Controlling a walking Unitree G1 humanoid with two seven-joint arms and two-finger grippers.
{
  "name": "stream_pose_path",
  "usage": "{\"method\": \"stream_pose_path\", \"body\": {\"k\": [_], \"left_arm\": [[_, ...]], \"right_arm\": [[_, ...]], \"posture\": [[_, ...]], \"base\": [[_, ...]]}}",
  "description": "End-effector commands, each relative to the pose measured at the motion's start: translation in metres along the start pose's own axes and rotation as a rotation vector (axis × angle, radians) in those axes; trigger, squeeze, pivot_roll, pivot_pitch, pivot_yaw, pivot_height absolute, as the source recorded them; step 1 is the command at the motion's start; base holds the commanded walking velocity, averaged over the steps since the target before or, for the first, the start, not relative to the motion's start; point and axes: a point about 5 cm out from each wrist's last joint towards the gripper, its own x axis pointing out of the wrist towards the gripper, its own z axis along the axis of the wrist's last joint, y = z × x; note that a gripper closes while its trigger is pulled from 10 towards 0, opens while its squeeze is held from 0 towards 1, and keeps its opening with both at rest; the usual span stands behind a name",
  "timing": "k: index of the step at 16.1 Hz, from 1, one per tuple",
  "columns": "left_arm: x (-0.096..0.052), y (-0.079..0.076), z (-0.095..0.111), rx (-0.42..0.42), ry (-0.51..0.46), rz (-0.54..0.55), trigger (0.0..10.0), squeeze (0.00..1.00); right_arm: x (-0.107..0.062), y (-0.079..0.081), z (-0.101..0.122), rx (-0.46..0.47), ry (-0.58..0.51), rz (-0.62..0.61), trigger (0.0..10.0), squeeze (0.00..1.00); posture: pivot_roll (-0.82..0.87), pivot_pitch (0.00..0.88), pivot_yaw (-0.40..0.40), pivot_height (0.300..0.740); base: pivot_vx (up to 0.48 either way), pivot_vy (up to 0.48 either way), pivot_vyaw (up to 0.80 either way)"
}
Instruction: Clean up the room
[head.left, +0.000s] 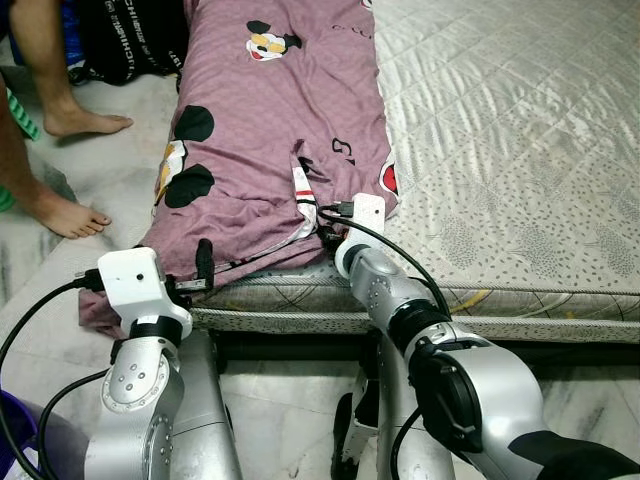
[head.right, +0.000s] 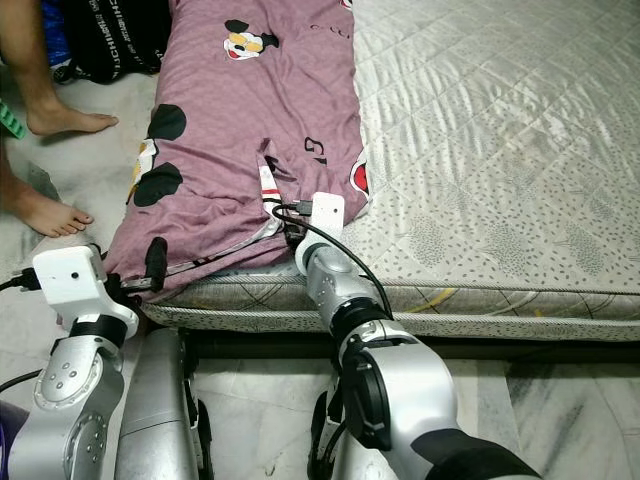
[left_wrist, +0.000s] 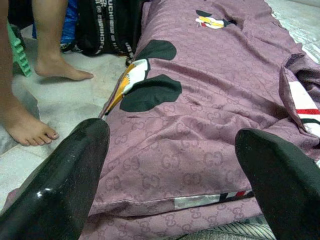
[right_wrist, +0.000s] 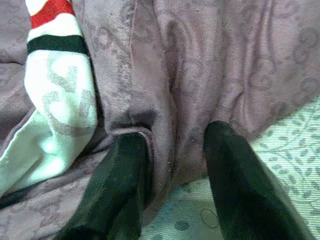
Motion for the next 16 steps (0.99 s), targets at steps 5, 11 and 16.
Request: {"method": "stream_pose_path", "body": {"k": [5, 11, 16], "left_arm": [[0.008, -0.001, -0.004, 0.006, 0.008, -0.004, 10.0, 0.00], [0.010, -0.001, -0.004, 0.009, 0.003, -0.016, 10.0, 0.00], [0.013, -0.004, -0.007, 0.005, 0.016, -0.047, 10.0, 0.00]], "right_arm": [[-0.006, -0.048, -0.001, 0.054, 0.014, -0.079, 0.0, 0.00], [-0.019, -0.077, -0.013, 0.053, 0.039, -0.087, 0.0, 0.00], [-0.074, -0.119, -0.019, 0.012, 0.019, -0.118, 0.0, 0.00]], "posture": [[0.17, 0.192, -0.096, 0.535], [0.17, 0.176, -0.087, 0.535], [0.11, 0.171, -0.059, 0.535]], "base": [[0.000, 0.000, 0.00], [0.000, 0.000, 0.00], [0.000, 0.000, 0.00]]}}
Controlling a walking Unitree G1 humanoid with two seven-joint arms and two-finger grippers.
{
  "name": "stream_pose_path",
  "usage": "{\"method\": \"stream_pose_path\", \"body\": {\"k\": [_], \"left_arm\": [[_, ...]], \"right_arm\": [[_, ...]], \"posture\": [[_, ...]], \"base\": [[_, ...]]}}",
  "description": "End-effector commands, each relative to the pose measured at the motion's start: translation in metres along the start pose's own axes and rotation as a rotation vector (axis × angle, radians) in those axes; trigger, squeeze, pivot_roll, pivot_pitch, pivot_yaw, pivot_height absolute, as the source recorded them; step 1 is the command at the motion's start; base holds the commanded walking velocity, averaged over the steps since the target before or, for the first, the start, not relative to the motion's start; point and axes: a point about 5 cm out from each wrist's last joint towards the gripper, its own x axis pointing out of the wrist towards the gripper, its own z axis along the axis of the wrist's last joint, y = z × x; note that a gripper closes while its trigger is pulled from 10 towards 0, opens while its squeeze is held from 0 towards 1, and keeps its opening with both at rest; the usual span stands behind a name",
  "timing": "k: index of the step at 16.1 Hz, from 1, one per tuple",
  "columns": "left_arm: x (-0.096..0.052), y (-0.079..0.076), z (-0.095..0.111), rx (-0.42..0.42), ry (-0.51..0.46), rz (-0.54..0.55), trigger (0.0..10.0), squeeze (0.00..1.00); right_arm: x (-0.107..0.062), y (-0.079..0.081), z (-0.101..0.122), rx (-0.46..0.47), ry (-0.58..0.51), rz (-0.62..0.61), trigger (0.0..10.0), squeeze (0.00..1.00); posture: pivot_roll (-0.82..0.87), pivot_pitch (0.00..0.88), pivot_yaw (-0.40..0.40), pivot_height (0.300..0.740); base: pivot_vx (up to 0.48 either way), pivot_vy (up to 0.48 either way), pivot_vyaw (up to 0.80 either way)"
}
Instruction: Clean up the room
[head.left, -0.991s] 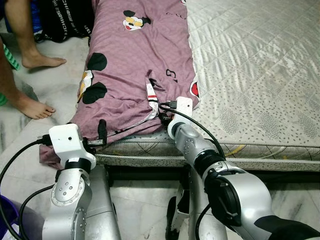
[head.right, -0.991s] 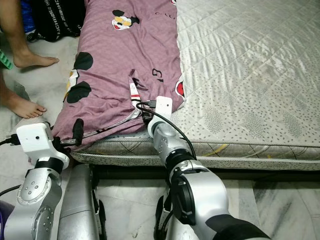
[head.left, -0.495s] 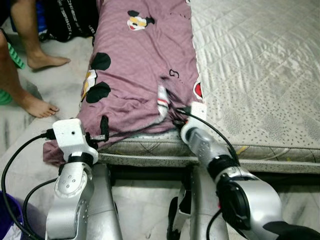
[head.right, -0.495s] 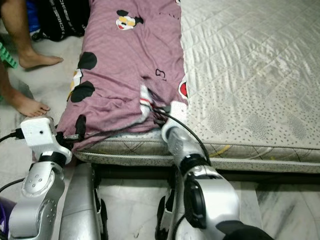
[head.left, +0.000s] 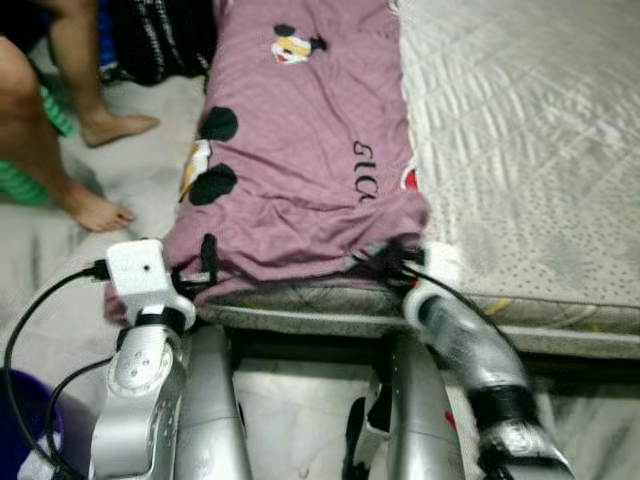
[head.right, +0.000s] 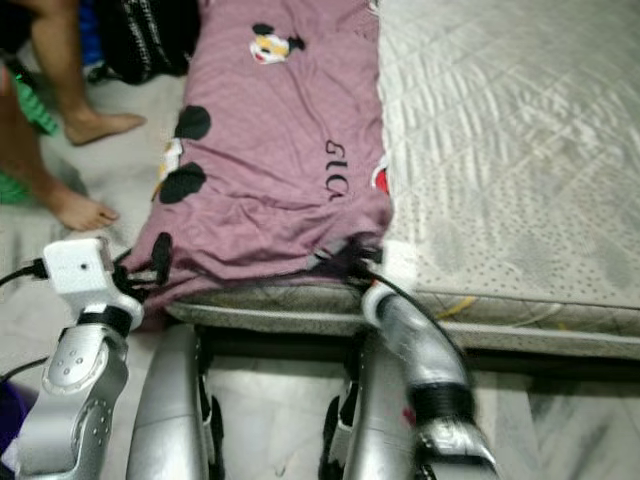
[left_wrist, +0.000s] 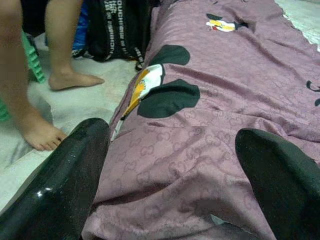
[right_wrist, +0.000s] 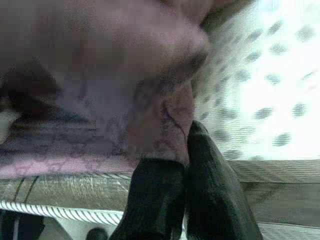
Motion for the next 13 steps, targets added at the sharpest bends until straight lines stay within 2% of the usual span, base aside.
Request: {"method": "stream_pose_path", "body": {"k": [1, 3, 4, 5, 6, 7, 8, 10, 11, 12, 13], "left_arm": [[0.000, -0.003, -0.004, -0.008, 0.014, -0.019, 10.0, 0.00], [0.005, -0.009, -0.006, -0.014, 0.023, -0.050, 10.0, 0.00], [0.006, -0.010, -0.007, -0.016, 0.028, -0.060, 10.0, 0.00], [0.006, -0.011, -0.008, -0.015, 0.034, -0.065, 10.0, 0.00], [0.007, -0.010, -0.009, -0.015, 0.038, -0.065, 10.0, 0.00], [0.007, -0.010, -0.010, -0.013, 0.041, -0.065, 10.0, 0.00], [0.007, -0.009, -0.011, -0.012, 0.043, -0.063, 10.0, 0.00], [0.007, -0.009, -0.011, -0.011, 0.045, -0.063, 10.0, 0.00], [0.008, -0.008, -0.014, -0.009, 0.054, -0.060, 10.0, 0.00], [0.008, -0.007, -0.017, -0.007, 0.065, -0.056, 10.0, 0.00], [0.008, -0.008, -0.017, -0.006, 0.065, -0.057, 10.0, 0.00]], "right_arm": [[-0.016, -0.025, 0.005, -0.032, -0.018, -0.085, 0.0, 0.00], [-0.040, -0.041, -0.007, -0.052, 0.021, -0.111, 0.0, 0.00], [-0.054, -0.044, -0.020, -0.079, 0.090, -0.105, 0.0, 0.00], [-0.064, -0.045, -0.031, -0.109, 0.160, -0.106, 6.5, 0.00], [-0.070, -0.050, -0.040, -0.130, 0.224, -0.132, 10.0, 0.03], [-0.076, -0.057, -0.048, -0.136, 0.275, -0.173, 10.0, 1.00], [-0.080, -0.066, -0.055, -0.148, 0.323, -0.208, 10.0, 1.00], [-0.082, -0.070, -0.058, -0.155, 0.342, -0.219, 10.0, 1.00], [-0.095, -0.077, -0.061, -0.203, 0.404, -0.237, 10.0, 1.00], [-0.106, -0.090, -0.064, -0.290, 0.466, -0.271, 10.0, 1.00], [-0.108, -0.099, -0.063, -0.325, 0.470, -0.318, 10.0, 1.00]], "posture": [[0.09, 0.171, -0.051, 0.535], [0.07, 0.168, -0.041, 0.535], [0.06, 0.167, -0.040, 0.535], [0.06, 0.164, -0.040, 0.535], [0.06, 0.164, -0.040, 0.535], [0.05, 0.161, -0.044, 0.535], [0.06, 0.158, -0.049, 0.535], [0.06, 0.158, -0.049, 0.535], [0.04, 0.154, -0.060, 0.535], [0.04, 0.154, -0.060, 0.535], [0.04, 0.150, -0.061, 0.535]], "base": [[0.000, 0.000, 0.00], [0.000, 0.000, 0.00], [0.000, 0.000, 0.00], [0.000, 0.000, 0.00], [0.000, 0.000, 0.00], [0.000, 0.000, 0.00], [0.000, 0.000, 0.00], [0.000, 0.000, 0.00], [0.000, 0.000, 0.00], [0.000, 0.000, 0.00], [0.000, 0.000, 0.00]]}}
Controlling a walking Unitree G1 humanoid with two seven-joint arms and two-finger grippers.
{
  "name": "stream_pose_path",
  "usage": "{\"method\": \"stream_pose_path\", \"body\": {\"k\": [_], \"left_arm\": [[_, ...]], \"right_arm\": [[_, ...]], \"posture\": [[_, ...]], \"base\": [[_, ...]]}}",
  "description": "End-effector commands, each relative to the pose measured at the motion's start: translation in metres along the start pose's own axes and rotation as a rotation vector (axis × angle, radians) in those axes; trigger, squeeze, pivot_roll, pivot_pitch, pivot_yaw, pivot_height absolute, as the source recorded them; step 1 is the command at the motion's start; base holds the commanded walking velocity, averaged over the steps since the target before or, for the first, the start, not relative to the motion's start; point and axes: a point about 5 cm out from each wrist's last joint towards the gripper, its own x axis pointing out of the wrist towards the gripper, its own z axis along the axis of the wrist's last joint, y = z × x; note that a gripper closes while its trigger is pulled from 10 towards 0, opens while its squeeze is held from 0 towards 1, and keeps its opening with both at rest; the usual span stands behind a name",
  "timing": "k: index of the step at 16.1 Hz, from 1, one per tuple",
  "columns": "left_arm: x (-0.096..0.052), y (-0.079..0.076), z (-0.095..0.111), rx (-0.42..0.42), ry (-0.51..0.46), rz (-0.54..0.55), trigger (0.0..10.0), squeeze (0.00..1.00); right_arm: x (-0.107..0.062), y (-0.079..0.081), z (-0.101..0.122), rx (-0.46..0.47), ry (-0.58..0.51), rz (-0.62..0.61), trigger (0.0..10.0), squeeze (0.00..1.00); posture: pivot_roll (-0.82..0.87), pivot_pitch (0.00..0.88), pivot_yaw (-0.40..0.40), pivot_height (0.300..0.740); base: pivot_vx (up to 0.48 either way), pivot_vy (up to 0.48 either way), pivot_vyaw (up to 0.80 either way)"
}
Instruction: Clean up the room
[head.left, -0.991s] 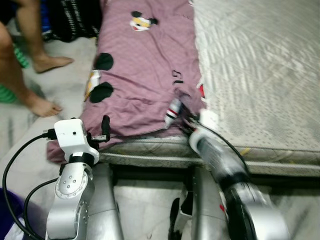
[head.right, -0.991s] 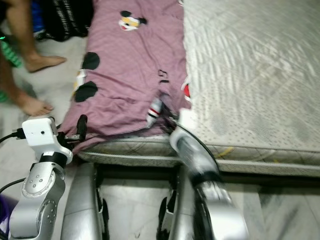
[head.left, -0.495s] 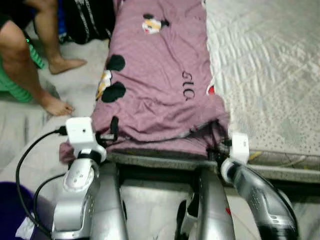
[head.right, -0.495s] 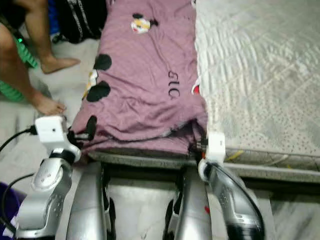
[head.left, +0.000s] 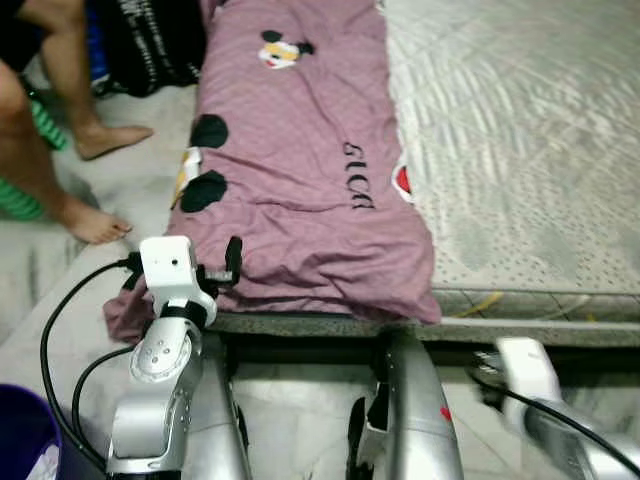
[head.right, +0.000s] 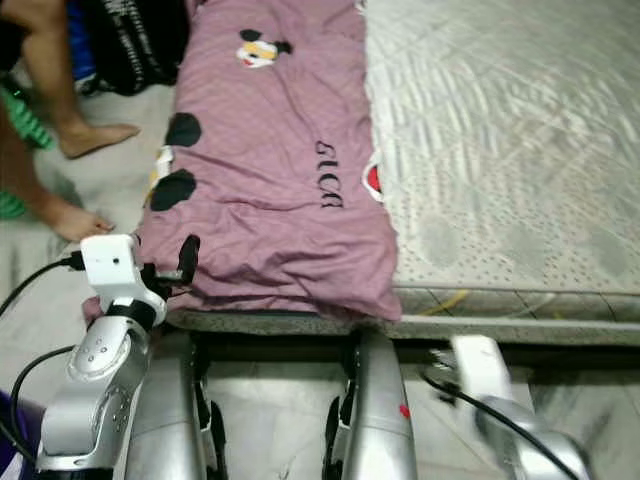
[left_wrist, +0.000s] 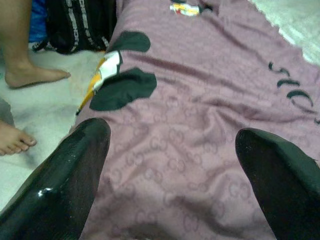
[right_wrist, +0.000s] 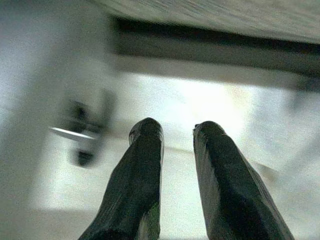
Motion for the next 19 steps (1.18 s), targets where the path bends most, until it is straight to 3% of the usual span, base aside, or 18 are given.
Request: {"method": "stream_pose_path", "body": {"k": [1, 3, 4, 5, 6, 8, 9, 10, 12, 14, 17, 19], "left_arm": [[0.000, 0.002, -0.003, 0.002, 0.007, 0.009, 10.0, 0.00], [0.001, 0.003, -0.002, 0.002, 0.003, 0.011, 10.0, 0.00], [0.002, 0.003, 0.000, 0.001, -0.011, 0.016, 10.0, 0.00], [0.003, 0.003, 0.001, -0.001, -0.020, 0.018, 10.0, 0.00], [0.004, 0.004, 0.004, -0.005, -0.032, 0.022, 10.0, 0.00], [0.005, 0.003, 0.005, -0.010, -0.042, 0.024, 10.0, 0.00], [0.006, 0.003, 0.006, -0.015, -0.049, 0.024, 10.0, 0.00], [0.006, 0.002, 0.006, -0.015, -0.050, 0.023, 10.0, 0.00], [0.006, 0.001, 0.008, -0.013, -0.059, 0.022, 10.0, 0.00], [0.005, 0.003, 0.009, -0.013, -0.064, 0.032, 10.0, 0.00], [0.001, 0.004, 0.004, -0.018, -0.055, 0.046, 10.0, 0.00], [0.002, 0.004, 0.004, -0.018, -0.054, 0.044, 10.0, 0.00]], "right_arm": [[0.002, -0.013, 0.014, -0.047, -0.095, -0.108, 10.0, 1.00], [0.001, -0.017, 0.054, -0.092, -0.307, -0.168, 10.0, 1.00], [-0.006, -0.007, 0.099, -0.052, -0.504, -0.146, 10.0, 1.00], [-0.013, 0.003, 0.123, -0.027, -0.599, -0.115, 10.0, 1.00], [-0.020, 0.023, 0.153, -0.001, -0.712, -0.031, 10.0, 1.00], [-0.018, 0.053, 0.176, -0.010, -0.767, 0.104, 10.0, 1.00], [-0.008, 0.075, 0.180, -0.048, -0.721, 0.198, 10.0, 1.00], [0.008, 0.098, 0.178, -0.067, -0.608, 0.284, 10.0, 1.00], [0.026, 0.122, 0.166, -0.064, -0.471, 0.419, 10.0, 1.00], [0.033, 0.117, 0.155, -0.042, -0.402, 0.423, 10.0, 1.00], [0.050, 0.065, 0.103, 0.023, -0.214, 0.313, 10.0, 1.00], [0.050, 0.054, 0.091, 0.032, -0.197, 0.286, 10.0, 1.00]], "posture": [[0.04, 0.146, -0.058, 0.535], [0.04, 0.144, -0.056, 0.535], [0.04, 0.139, -0.055, 0.535], [0.04, 0.135, -0.054, 0.535], [0.04, 0.139, -0.055, 0.535], [0.05, 0.139, -0.056, 0.535], [0.05, 0.139, -0.056, 0.535], [0.06, 0.137, -0.052, 0.535], [0.07, 0.135, -0.059, 0.535], [0.08, 0.135, -0.073, 0.535], [0.07, 0.138, -0.073, 0.535], [0.06, 0.135, -0.067, 0.535]], "base": [[0.000, 0.000, 0.00], [0.000, 0.000, 0.00], [0.000, 0.000, 0.00], [0.000, 0.000, 0.00], [0.000, 0.000, 0.00], [0.000, 0.000, 0.00], [0.000, 0.000, 0.00], [0.000, 0.000, 0.00], [0.000, 0.000, 0.00], [0.000, 0.000, 0.00], [0.000, 0.000, 0.00], [0.000, 0.000, 0.00]]}}
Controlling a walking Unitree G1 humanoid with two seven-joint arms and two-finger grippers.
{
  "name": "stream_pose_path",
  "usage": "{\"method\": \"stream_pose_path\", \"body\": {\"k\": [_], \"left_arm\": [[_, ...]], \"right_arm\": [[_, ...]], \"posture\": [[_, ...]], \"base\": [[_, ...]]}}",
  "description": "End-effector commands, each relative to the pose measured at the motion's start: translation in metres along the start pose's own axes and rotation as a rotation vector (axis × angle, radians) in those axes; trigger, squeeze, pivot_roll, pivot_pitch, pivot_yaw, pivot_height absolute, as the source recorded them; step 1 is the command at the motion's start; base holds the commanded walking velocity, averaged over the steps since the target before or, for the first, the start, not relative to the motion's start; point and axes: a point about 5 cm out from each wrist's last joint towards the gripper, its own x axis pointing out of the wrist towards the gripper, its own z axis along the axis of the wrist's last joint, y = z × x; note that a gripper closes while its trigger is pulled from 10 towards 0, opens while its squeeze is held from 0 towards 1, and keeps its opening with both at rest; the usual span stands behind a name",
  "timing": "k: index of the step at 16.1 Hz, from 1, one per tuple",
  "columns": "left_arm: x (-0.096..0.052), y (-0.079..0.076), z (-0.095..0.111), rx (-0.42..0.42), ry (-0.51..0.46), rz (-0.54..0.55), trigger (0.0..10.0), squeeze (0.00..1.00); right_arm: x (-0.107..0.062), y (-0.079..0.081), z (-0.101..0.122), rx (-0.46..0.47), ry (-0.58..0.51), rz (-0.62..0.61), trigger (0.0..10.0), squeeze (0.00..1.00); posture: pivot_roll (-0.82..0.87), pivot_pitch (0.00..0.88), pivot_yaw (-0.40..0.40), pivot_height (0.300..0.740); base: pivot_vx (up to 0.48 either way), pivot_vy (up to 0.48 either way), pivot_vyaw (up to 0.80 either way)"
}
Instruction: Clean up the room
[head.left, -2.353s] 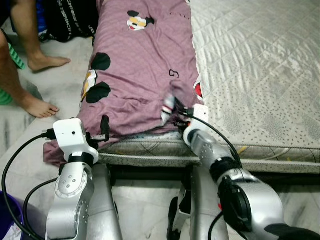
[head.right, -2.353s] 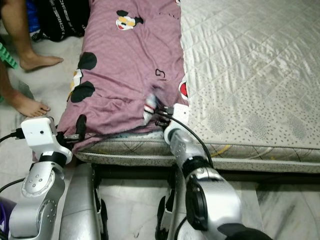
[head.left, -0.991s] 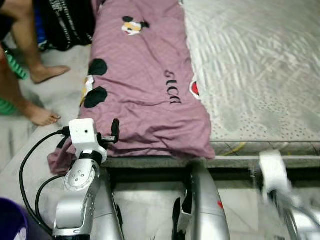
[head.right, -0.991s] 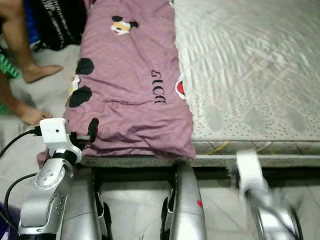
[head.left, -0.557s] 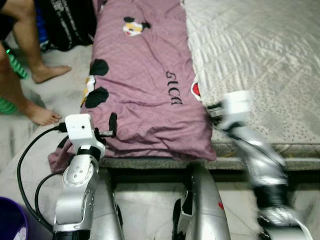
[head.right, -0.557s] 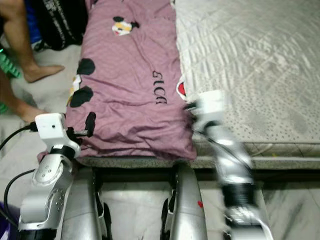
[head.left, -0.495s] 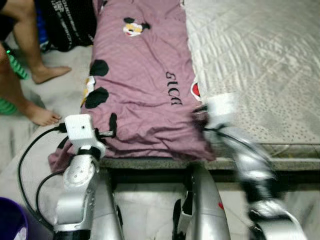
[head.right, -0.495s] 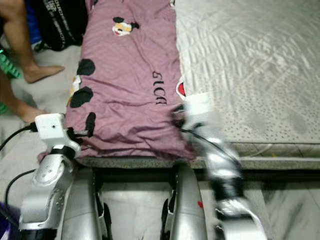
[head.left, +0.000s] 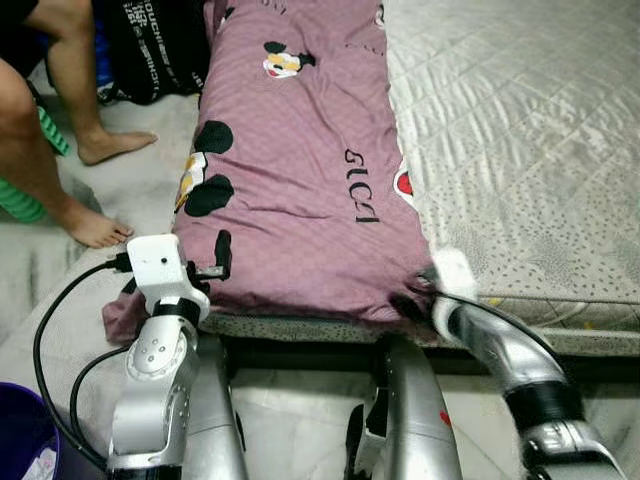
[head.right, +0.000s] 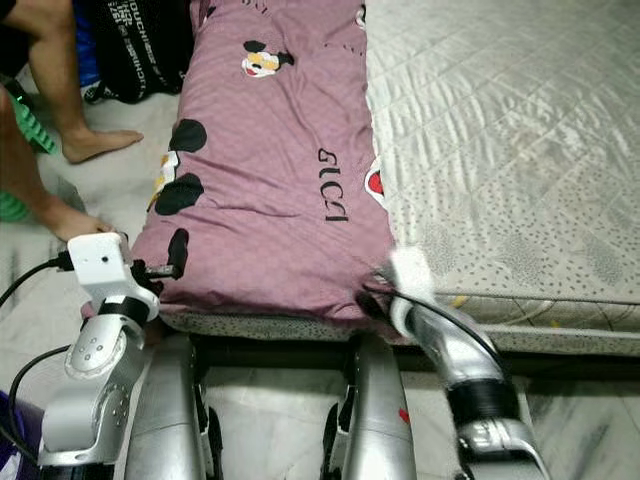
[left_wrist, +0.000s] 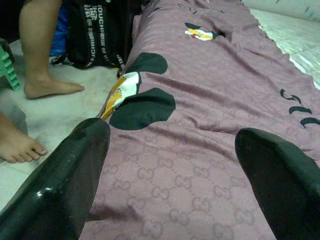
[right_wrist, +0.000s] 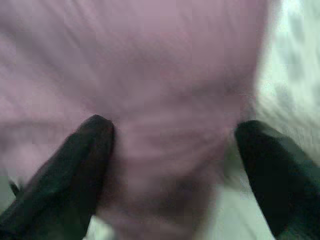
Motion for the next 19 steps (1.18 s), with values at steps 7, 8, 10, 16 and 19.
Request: {"method": "stream_pose_path", "body": {"k": [7, 8, 10, 16, 19], "left_arm": [[0.009, 0.000, 0.008, -0.007, -0.046, 0.001, 10.0, 0.00], [0.009, 0.001, 0.008, -0.006, -0.049, 0.006, 10.0, 0.00], [0.010, 0.002, 0.011, -0.010, -0.065, 0.016, 10.0, 0.00], [0.014, -0.001, 0.009, -0.021, -0.072, 0.012, 10.0, 0.00], [0.020, -0.004, 0.008, -0.029, -0.072, 0.006, 10.0, 0.00]], "right_arm": [[-0.030, -0.002, 0.071, -0.103, -0.523, -0.312, 10.0, 1.00], [-0.039, 0.007, 0.096, -0.121, -0.665, -0.310, 10.0, 1.00], [-0.051, 0.032, 0.131, -0.146, -0.838, -0.257, 10.0, 1.00], [-0.036, 0.082, 0.132, -0.027, -0.899, -0.054, 10.0, 0.00], [-0.030, 0.087, 0.130, -0.016, -0.894, -0.047, 10.0, 0.00]], "posture": [[0.06, 0.068, -0.036, 0.535], [0.07, 0.061, -0.034, 0.535], [0.07, 0.044, -0.031, 0.535], [0.08, 0.000, -0.021, 0.560], [0.07, 0.000, -0.013, 0.590]], "base": [[0.000, 0.000, 0.00], [0.000, 0.000, 0.00], [0.000, 0.000, 0.00], [0.000, 0.000, 0.00], [0.000, 0.000, 0.00]]}}
